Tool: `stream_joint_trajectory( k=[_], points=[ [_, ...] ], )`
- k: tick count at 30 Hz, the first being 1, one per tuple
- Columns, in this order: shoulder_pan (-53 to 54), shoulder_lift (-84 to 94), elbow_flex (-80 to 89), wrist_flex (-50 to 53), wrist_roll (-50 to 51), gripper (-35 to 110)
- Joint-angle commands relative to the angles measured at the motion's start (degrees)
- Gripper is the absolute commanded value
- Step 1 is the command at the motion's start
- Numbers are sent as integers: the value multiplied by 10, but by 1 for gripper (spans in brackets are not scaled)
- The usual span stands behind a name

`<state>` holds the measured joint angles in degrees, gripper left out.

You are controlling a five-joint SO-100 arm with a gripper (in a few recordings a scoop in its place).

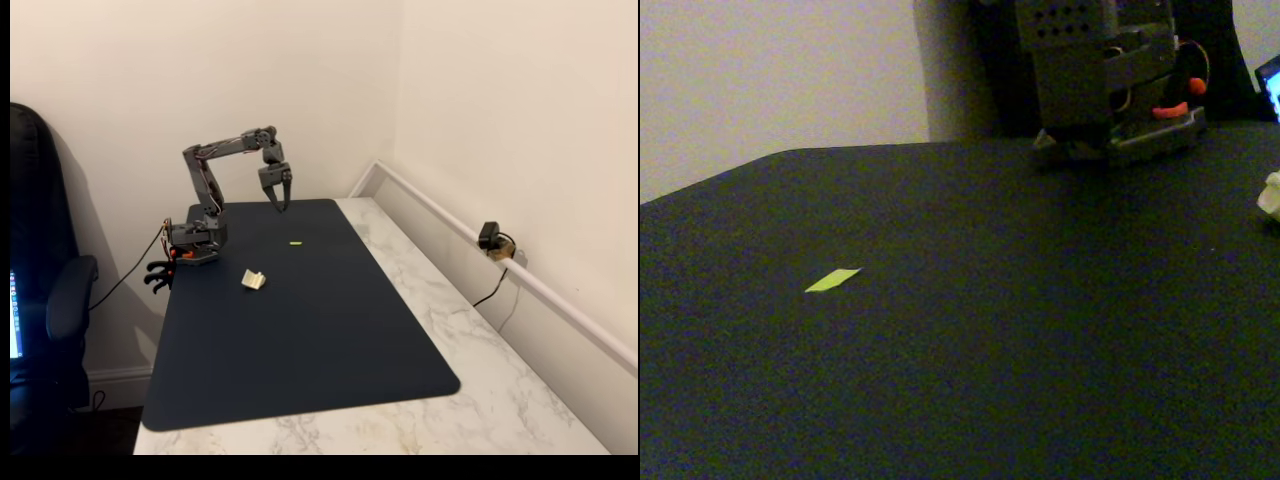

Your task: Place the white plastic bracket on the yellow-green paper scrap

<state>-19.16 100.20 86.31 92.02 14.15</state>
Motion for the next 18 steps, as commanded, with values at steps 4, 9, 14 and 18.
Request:
stream_joint_trajectory(
  k=[4, 9, 14, 18],
  points=[
    [-11, -31, -97, 63, 97, 12],
    [-19, -59, -120, 62, 122, 10],
    [-33, -69, -127, 42, 122, 28],
    [-38, -98, -143, 76, 148, 29]
  ],
)
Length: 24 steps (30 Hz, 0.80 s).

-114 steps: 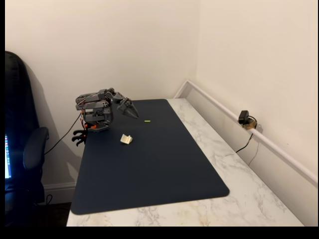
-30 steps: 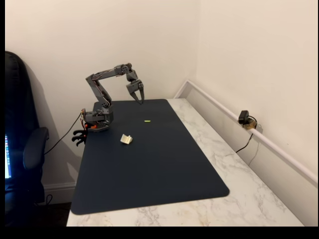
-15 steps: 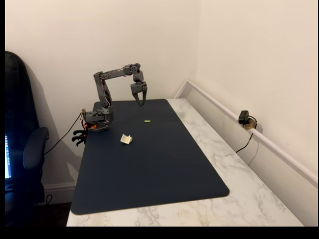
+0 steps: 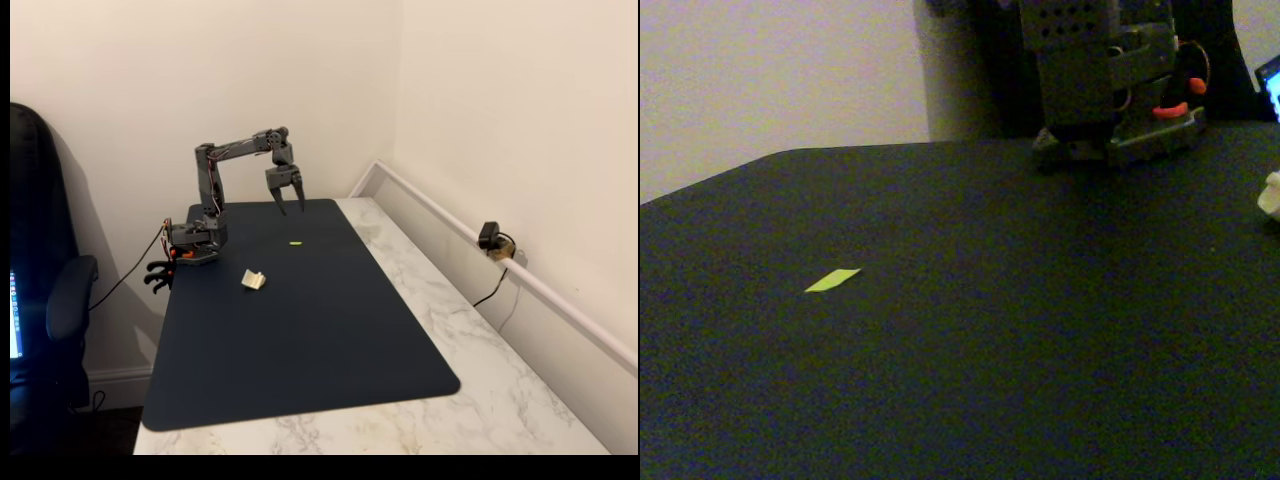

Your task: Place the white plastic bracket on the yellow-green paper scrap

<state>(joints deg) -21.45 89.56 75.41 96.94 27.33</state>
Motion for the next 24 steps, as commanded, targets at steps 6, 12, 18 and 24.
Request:
stream_joint_trajectory(
  k=[6, 12, 18, 24],
  points=[
    [-27, 5, -47, 25, -8, 31],
    [-69, -25, -46, 33, -59, 15],
    [-111, -1, 14, 33, -42, 11],
    [-202, 48, 83, 26, 21, 24]
  ],
)
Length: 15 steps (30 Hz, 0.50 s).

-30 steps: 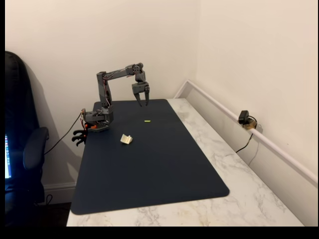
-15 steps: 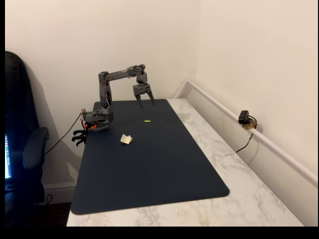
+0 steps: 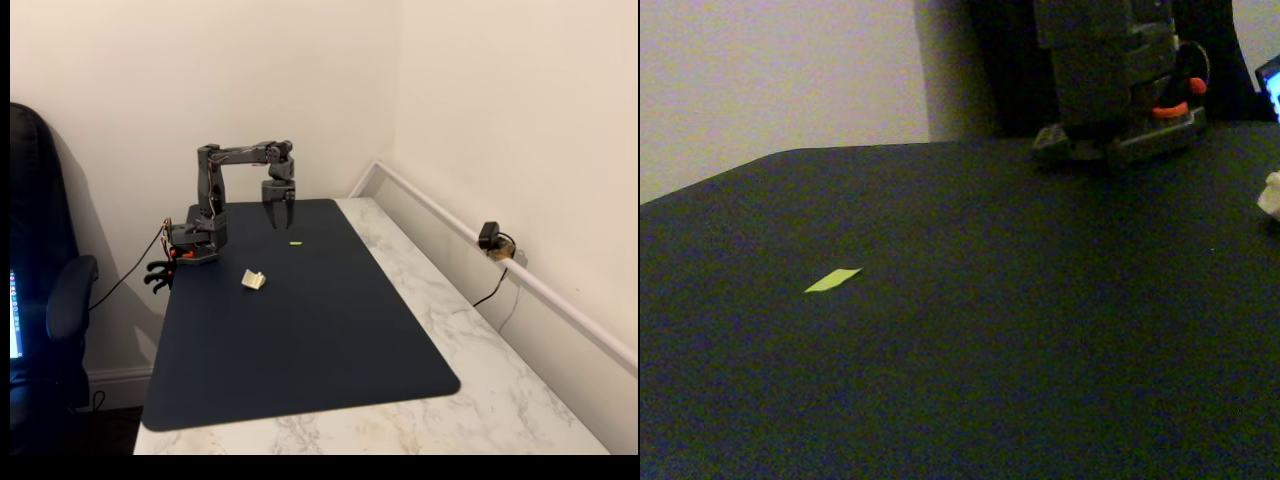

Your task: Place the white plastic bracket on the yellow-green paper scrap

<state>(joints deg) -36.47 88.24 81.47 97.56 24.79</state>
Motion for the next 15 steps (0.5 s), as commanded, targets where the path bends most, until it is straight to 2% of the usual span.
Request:
stream_joint_trajectory(
  k=[1, 6, 12, 15],
  points=[
    [-70, 64, 28, 20, 69, 26],
    [-157, 35, 14, 20, 156, 34],
    [-208, -30, -25, 14, 239, 37],
    [-223, -40, 1, -29, 278, 37]
  ],
)
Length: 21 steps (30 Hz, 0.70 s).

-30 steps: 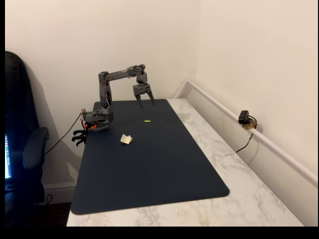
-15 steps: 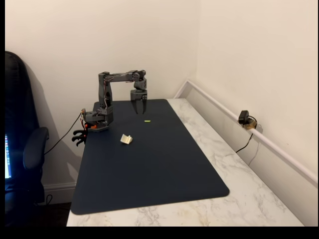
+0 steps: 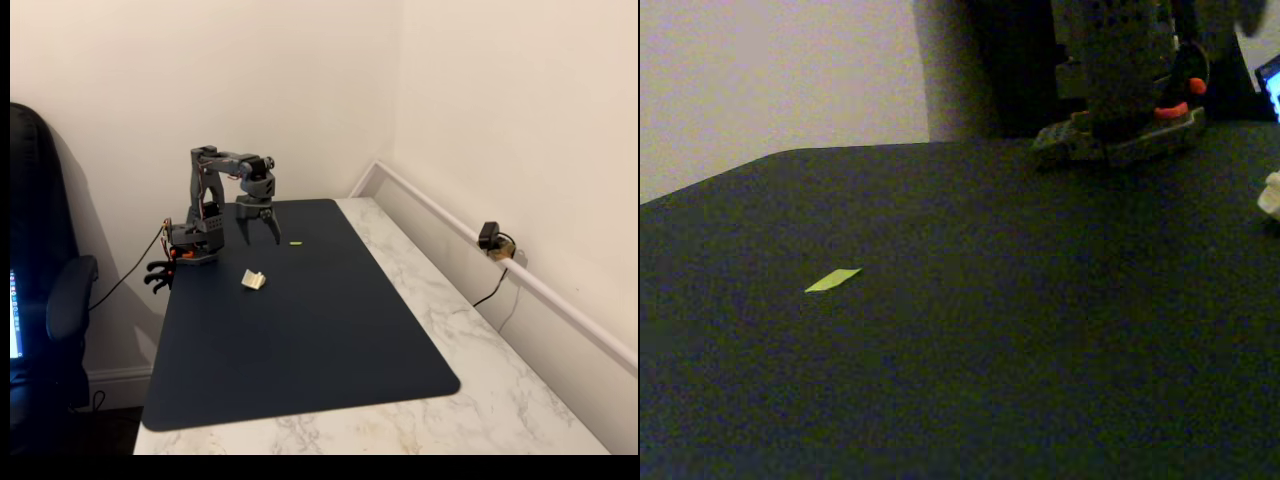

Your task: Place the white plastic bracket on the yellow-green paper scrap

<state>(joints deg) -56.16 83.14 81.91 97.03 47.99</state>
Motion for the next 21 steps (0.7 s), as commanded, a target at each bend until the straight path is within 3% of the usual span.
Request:
stream_joint_trajectory(
  k=[1, 11, 21],
  points=[
    [-33, 10, 12, -40, 57, 37],
    [-91, 45, 147, -150, 178, 40],
    [-86, 63, 205, -193, 181, 41]
  ],
)
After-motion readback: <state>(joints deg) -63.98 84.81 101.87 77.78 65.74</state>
